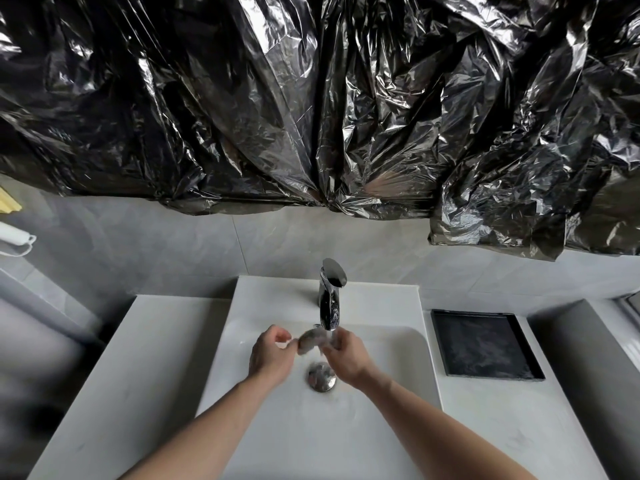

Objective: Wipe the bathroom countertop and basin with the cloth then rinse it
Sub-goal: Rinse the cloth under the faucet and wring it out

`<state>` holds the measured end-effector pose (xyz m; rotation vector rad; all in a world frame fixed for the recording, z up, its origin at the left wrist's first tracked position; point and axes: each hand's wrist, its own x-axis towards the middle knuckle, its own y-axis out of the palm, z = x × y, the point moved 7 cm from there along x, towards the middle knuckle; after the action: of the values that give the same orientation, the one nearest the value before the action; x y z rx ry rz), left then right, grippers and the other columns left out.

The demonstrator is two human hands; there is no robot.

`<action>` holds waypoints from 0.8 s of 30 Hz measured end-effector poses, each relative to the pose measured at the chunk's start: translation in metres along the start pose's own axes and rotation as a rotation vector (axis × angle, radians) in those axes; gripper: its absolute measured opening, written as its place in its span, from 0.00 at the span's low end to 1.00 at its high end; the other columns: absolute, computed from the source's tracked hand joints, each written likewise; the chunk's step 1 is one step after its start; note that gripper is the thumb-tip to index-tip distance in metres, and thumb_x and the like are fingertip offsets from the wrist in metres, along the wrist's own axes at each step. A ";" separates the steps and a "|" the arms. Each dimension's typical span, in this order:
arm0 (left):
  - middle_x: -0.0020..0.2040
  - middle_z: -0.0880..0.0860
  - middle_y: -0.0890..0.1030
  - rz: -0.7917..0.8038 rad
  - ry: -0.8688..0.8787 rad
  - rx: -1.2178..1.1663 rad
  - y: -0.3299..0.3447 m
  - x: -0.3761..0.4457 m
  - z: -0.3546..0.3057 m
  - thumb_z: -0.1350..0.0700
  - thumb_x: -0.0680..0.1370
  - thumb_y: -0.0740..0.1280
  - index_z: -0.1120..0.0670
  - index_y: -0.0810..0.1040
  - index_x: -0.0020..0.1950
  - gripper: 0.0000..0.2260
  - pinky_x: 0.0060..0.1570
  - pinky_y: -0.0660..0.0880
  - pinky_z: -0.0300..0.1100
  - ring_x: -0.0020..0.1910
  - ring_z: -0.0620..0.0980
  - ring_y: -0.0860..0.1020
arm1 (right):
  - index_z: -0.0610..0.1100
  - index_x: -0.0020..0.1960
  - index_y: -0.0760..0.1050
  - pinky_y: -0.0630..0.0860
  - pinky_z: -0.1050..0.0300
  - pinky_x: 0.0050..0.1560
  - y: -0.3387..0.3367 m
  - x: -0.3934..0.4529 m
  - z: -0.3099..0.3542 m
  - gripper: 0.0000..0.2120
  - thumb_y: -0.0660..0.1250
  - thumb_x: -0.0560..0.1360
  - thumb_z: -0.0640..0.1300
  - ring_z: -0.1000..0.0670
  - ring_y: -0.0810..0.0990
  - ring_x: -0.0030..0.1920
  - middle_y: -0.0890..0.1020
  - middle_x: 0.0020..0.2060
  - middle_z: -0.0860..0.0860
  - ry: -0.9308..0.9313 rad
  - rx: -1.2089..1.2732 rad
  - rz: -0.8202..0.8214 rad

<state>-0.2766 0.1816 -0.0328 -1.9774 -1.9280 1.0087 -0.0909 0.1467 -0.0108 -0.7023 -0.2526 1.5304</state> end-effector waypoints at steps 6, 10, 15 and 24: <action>0.55 0.38 0.82 0.302 0.257 -0.037 0.026 -0.025 -0.031 0.41 0.78 0.66 0.38 0.78 0.59 0.11 0.51 0.78 0.38 0.47 0.39 0.82 | 0.53 0.37 0.78 0.79 0.60 0.48 0.002 0.005 0.007 0.12 0.58 0.69 0.41 0.52 0.81 0.39 0.84 0.35 0.55 -0.129 -0.138 0.084; 0.46 0.38 0.84 0.292 0.258 0.064 0.031 -0.023 -0.036 0.41 0.79 0.64 0.39 0.79 0.54 0.07 0.48 0.79 0.42 0.43 0.40 0.83 | 0.50 0.46 0.73 0.71 0.55 0.43 -0.011 -0.001 0.002 0.09 0.56 0.81 0.43 0.42 0.81 0.46 0.86 0.43 0.47 -0.182 -0.246 0.049; 0.41 0.44 0.84 0.209 0.245 0.185 0.038 -0.020 -0.051 0.48 0.79 0.64 0.41 0.79 0.45 0.05 0.40 0.77 0.39 0.38 0.44 0.81 | 0.50 0.51 0.71 0.71 0.58 0.40 -0.019 -0.009 -0.025 0.04 0.61 0.84 0.48 0.53 0.79 0.38 0.81 0.35 0.58 -0.151 -0.131 -0.063; 0.36 0.56 0.81 0.173 -0.017 -0.136 0.048 -0.019 -0.043 0.49 0.79 0.64 0.56 0.79 0.38 0.15 0.37 0.68 0.41 0.39 0.56 0.78 | 0.49 0.58 0.79 0.75 0.63 0.40 -0.018 -0.028 -0.057 0.14 0.66 0.80 0.57 0.56 0.81 0.41 0.85 0.48 0.54 0.215 0.369 0.048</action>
<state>-0.2107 0.1706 -0.0222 -2.2507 -1.9071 0.9598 -0.0455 0.1075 -0.0380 -0.5739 0.2063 1.4796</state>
